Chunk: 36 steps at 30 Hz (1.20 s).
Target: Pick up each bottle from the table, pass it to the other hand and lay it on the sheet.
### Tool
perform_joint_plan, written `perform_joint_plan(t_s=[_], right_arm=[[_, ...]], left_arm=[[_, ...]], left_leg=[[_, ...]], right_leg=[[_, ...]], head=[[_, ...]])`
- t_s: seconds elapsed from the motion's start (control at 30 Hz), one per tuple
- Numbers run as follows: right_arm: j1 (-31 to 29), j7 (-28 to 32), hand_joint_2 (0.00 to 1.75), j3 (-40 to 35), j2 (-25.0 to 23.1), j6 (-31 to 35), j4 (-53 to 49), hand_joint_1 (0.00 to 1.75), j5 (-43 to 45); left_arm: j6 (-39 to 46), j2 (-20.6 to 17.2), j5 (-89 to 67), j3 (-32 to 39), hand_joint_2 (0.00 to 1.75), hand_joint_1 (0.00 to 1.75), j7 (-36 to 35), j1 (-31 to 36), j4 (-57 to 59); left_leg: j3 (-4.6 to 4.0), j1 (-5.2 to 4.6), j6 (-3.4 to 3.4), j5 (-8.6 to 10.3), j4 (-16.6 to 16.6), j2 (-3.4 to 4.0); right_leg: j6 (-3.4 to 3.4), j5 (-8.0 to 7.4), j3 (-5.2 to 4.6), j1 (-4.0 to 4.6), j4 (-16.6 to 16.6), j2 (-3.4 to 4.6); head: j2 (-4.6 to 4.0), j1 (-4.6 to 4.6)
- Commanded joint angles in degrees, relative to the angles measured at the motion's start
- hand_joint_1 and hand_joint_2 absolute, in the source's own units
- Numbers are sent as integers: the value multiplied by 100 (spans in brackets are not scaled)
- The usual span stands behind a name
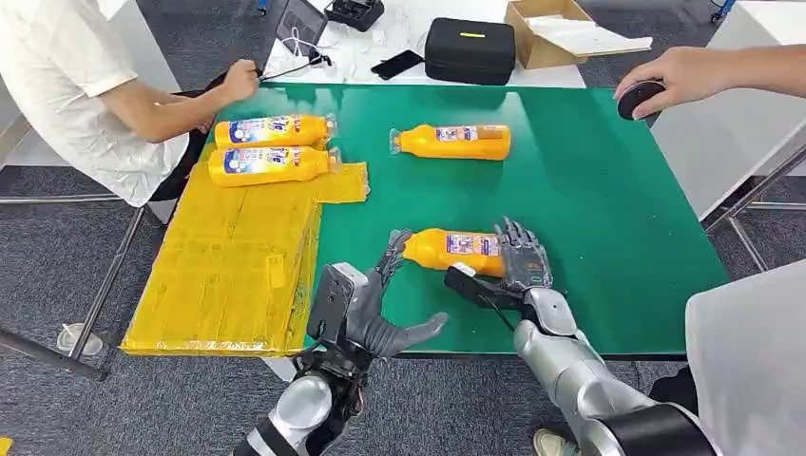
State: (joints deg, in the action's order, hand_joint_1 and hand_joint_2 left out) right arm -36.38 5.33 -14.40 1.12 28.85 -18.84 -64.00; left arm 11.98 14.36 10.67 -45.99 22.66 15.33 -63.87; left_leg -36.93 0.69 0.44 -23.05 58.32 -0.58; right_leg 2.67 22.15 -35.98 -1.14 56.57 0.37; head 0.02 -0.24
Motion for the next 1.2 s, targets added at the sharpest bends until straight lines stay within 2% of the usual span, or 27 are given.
perform_joint_plan(t_s=[0.03,0.13,0.53,0.77,0.8,0.83,0.97,1.2], right_arm=[[-7,-89,175,-340,127,-229,463,0,-187],[6,66,175,-291,137,-147,429,0,-164],[-30,-13,175,-324,144,-148,458,0,-249],[-105,-145,175,-303,187,-618,513,0,-281],[-114,-122,175,-274,205,-821,522,148,-224],[-126,-107,175,-245,232,-945,542,175,-200],[-104,-144,175,-191,266,-1047,550,175,-173],[-43,-478,175,-92,331,-1760,604,175,-134]], left_arm=[[-64,-99,164,-227,175,0,-85,221,352],[13,-124,171,-265,175,0,-40,206,318],[29,-135,194,-287,175,0,-37,223,335],[32,-110,249,-313,175,0,-36,287,390],[11,-94,319,-303,175,0,-47,307,431],[6,-101,318,-318,175,0,-43,312,414],[-18,-86,374,-311,175,0,-64,313,419],[-144,-71,522,-313,175,0,-152,355,441]], left_leg=[[15,4,0,-1,-4,-9],[23,3,2,-4,-5,-5],[28,3,1,-3,-7,-6],[31,5,1,-1,-6,-10],[27,3,1,0,-4,-10],[30,3,1,1,-5,-13],[35,5,3,1,-5,-14],[48,6,2,2,-10,-21]], right_leg=[[-9,4,20,6,-6,-14],[-12,6,28,6,-7,-12],[-12,6,33,6,-9,-13],[-14,5,38,9,-9,-19],[-10,4,32,5,-6,-16],[-11,4,36,6,-7,-20],[-9,3,41,7,-11,-20],[-10,4,57,8,-15,-27]], head=[[0,0],[-2,0],[-2,0],[-2,-2],[-2,-2],[-2,-2],[-2,-2],[-2,-4]])
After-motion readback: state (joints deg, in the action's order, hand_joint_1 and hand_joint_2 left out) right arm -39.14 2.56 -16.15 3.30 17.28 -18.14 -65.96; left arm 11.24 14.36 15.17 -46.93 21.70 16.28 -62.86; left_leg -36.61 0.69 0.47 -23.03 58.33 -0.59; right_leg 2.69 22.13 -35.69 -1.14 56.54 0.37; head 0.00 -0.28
